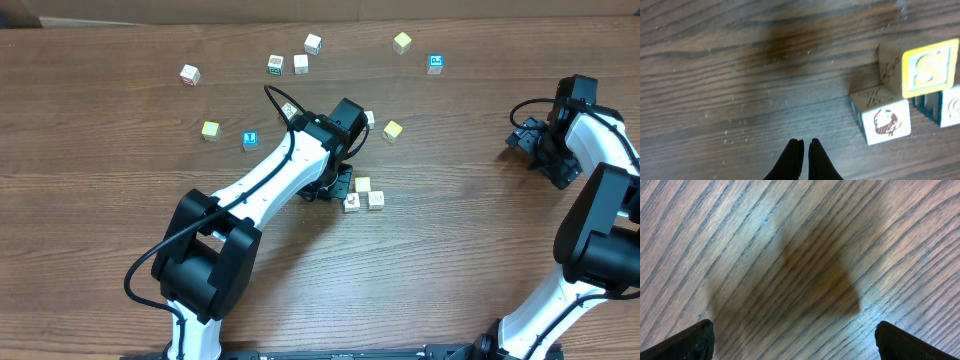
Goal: Form a circle
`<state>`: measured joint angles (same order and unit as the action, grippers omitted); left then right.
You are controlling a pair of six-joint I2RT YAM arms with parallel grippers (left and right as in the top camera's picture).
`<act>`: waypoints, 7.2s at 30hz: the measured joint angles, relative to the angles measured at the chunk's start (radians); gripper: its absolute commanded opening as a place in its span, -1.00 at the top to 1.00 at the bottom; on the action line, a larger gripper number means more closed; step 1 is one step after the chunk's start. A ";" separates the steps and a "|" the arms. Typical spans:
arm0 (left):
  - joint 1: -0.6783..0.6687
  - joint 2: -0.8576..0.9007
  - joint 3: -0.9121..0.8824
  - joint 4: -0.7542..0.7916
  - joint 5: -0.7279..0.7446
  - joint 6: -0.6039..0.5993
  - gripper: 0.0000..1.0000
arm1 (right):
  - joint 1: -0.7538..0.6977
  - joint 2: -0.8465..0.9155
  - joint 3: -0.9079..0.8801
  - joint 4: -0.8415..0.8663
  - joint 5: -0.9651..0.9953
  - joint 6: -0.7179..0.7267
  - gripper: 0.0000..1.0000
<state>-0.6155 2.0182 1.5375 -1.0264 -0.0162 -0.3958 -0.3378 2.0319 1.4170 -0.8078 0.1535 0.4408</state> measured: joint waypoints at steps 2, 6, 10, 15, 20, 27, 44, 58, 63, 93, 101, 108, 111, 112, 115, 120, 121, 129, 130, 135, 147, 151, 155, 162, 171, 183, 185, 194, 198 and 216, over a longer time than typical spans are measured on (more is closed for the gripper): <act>0.000 0.000 -0.011 0.022 0.002 -0.007 0.91 | 0.000 0.000 0.000 0.000 0.000 0.000 -1.00; 0.000 0.000 -0.043 0.076 0.037 -0.021 0.92 | 0.000 0.000 0.000 0.000 0.000 0.000 -1.00; 0.000 0.000 -0.089 0.121 0.062 -0.038 0.92 | 0.000 0.000 0.000 0.000 0.000 0.000 -1.00; 0.000 0.006 -0.110 0.162 0.081 -0.059 0.91 | 0.000 0.000 0.000 0.000 0.000 0.000 -1.00; 0.000 0.006 -0.110 0.200 0.111 -0.070 0.92 | 0.000 0.000 0.000 -0.001 0.000 0.000 -1.00; 0.000 0.006 -0.110 0.216 0.122 -0.074 0.92 | 0.000 0.000 0.000 -0.001 0.000 0.000 -1.00; 0.000 0.006 -0.110 0.226 0.129 -0.074 0.92 | 0.000 0.000 0.000 0.000 0.000 0.000 -1.00; 0.000 0.006 -0.110 0.235 0.129 -0.074 0.92 | 0.000 0.000 0.000 0.000 0.000 0.000 -1.00; 0.000 0.006 -0.110 0.236 0.129 -0.074 0.91 | 0.000 0.000 0.000 0.000 0.000 0.000 -1.00; 0.000 -0.160 -0.103 0.178 0.007 -0.177 0.91 | 0.000 0.000 0.000 0.000 0.000 0.000 -1.00; 0.000 -0.203 -0.091 0.178 0.004 -0.234 0.71 | 0.000 0.000 0.000 0.000 0.000 0.000 -1.00; -0.027 -0.203 -0.091 0.188 0.004 -0.283 0.31 | 0.000 0.000 0.000 0.000 0.000 0.000 -1.00; -0.039 -0.203 -0.091 0.189 0.004 -0.300 0.24 | 0.000 0.000 0.000 0.000 0.000 0.000 -1.00; -0.040 -0.203 -0.091 0.189 0.005 -0.302 0.11 | 0.000 0.000 0.000 0.000 0.000 0.000 -1.00; -0.055 -0.203 -0.091 0.188 0.000 -0.312 -0.09 | 0.000 0.000 0.000 0.000 0.000 0.000 -1.00; -0.110 -0.203 -0.092 0.188 -0.046 -0.333 -0.09 | 0.000 0.000 0.000 0.000 0.000 0.000 -1.00; -0.119 -0.203 -0.092 0.188 -0.053 -0.336 -0.03 | 0.000 0.000 0.000 0.000 0.000 0.001 -1.00; -0.175 -0.203 -0.127 0.210 -0.135 -0.401 0.00 | 0.000 0.000 0.000 0.000 0.000 0.000 -1.00; -0.175 -0.202 -0.133 0.213 -0.140 -0.408 0.00 | 0.000 0.000 0.000 0.000 0.000 0.000 -1.00; -0.175 -0.177 -0.140 0.224 -0.158 -0.419 -0.06 | 0.000 0.000 0.000 0.000 0.000 0.000 -1.00; -0.175 -0.102 -0.144 0.269 -0.170 -0.421 0.05 | 0.000 0.000 0.000 0.000 0.000 0.000 -1.00; -0.175 -0.102 -0.144 0.270 -0.172 -0.420 0.18 | 0.000 0.000 0.000 0.000 0.000 0.000 -1.00; -0.175 -0.102 -0.144 0.272 -0.173 -0.419 0.16 | 0.000 0.000 0.000 0.000 0.000 0.000 -1.00; -0.175 -0.102 -0.144 0.273 -0.177 -0.416 0.50 | 0.000 0.000 0.000 0.000 0.000 0.000 -1.00; -0.138 -0.102 -0.144 0.279 -0.229 -0.409 0.92 | 0.000 0.000 0.000 0.000 0.000 0.000 -1.00; 0.071 -0.102 -0.135 0.305 -0.279 -0.352 0.92 | 0.000 0.000 0.000 0.000 0.000 0.000 -1.00; 0.106 -0.102 -0.135 0.314 -0.281 -0.345 0.91 | 0.000 0.000 0.000 0.000 0.000 0.000 -1.00; 0.236 -0.102 -0.134 0.363 -0.287 -0.327 0.92 | 0.000 0.000 0.000 0.000 0.000 0.000 -1.00; 0.279 -0.102 -0.134 0.367 -0.287 -0.327 0.87 | 0.000 0.000 0.000 0.000 0.000 0.000 -1.00; 0.409 -0.075 -0.132 0.355 -0.377 -0.254 -0.70 | 0.000 0.000 0.000 0.000 0.000 0.000 -1.00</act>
<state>-0.2066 1.9434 1.4052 -0.6712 -0.3935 -0.6502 -0.3378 2.0319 1.4170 -0.8082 0.1535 0.4404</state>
